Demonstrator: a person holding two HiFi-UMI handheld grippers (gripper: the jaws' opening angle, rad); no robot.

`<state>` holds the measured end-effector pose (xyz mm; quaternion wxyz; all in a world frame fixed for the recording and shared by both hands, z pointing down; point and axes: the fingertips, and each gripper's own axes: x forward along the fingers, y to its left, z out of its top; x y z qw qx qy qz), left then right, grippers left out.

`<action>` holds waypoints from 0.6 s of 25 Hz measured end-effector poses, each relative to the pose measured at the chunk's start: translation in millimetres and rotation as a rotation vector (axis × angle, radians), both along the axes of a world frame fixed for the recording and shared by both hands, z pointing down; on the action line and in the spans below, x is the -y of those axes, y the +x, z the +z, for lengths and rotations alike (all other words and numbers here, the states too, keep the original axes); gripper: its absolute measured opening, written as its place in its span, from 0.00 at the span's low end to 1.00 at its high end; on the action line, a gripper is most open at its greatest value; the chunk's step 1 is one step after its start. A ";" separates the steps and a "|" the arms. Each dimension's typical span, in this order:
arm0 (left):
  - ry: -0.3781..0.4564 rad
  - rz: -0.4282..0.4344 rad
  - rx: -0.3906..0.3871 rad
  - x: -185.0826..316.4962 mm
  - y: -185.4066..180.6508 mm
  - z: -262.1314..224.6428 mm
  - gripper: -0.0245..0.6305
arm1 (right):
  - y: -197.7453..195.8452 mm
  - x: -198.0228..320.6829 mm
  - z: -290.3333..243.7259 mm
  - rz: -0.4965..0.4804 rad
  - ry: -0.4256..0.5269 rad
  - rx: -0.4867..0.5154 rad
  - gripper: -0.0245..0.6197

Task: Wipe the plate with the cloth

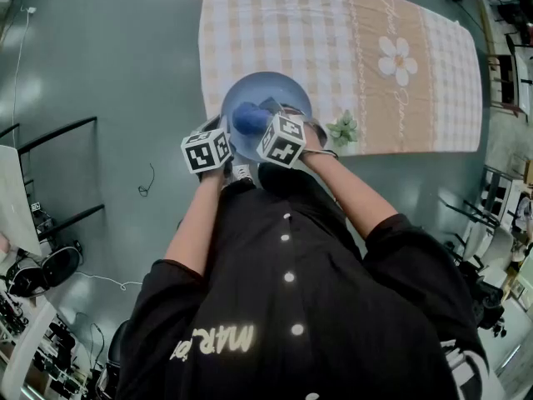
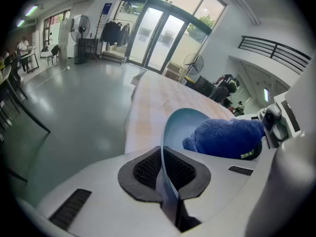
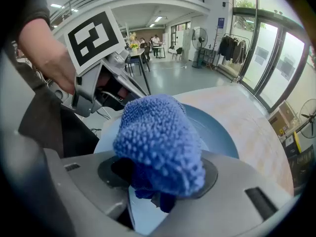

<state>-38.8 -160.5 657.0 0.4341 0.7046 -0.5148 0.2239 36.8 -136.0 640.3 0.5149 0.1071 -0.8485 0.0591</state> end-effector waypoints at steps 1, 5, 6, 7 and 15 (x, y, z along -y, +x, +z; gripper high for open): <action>-0.001 -0.002 -0.001 -0.1 -0.2 -0.4 0.08 | -3.6 -2.3 0.3 -0.005 -0.003 0.003 0.35; -0.001 -0.008 -0.003 0.4 -1.1 -1.3 0.08 | -11.4 -10.7 6.3 -0.041 0.001 -0.012 0.35; -0.002 -0.009 -0.004 0.2 -1.1 -1.1 0.08 | -12.1 -12.4 8.9 -0.052 0.007 -0.020 0.35; -0.003 -0.010 -0.006 -0.2 -0.9 -0.5 0.08 | -12.6 -13.8 11.5 -0.061 0.014 -0.027 0.35; -0.007 -0.014 -0.005 -1.0 -0.8 0.9 0.08 | -14.1 -21.9 19.6 -0.166 0.063 -0.064 0.35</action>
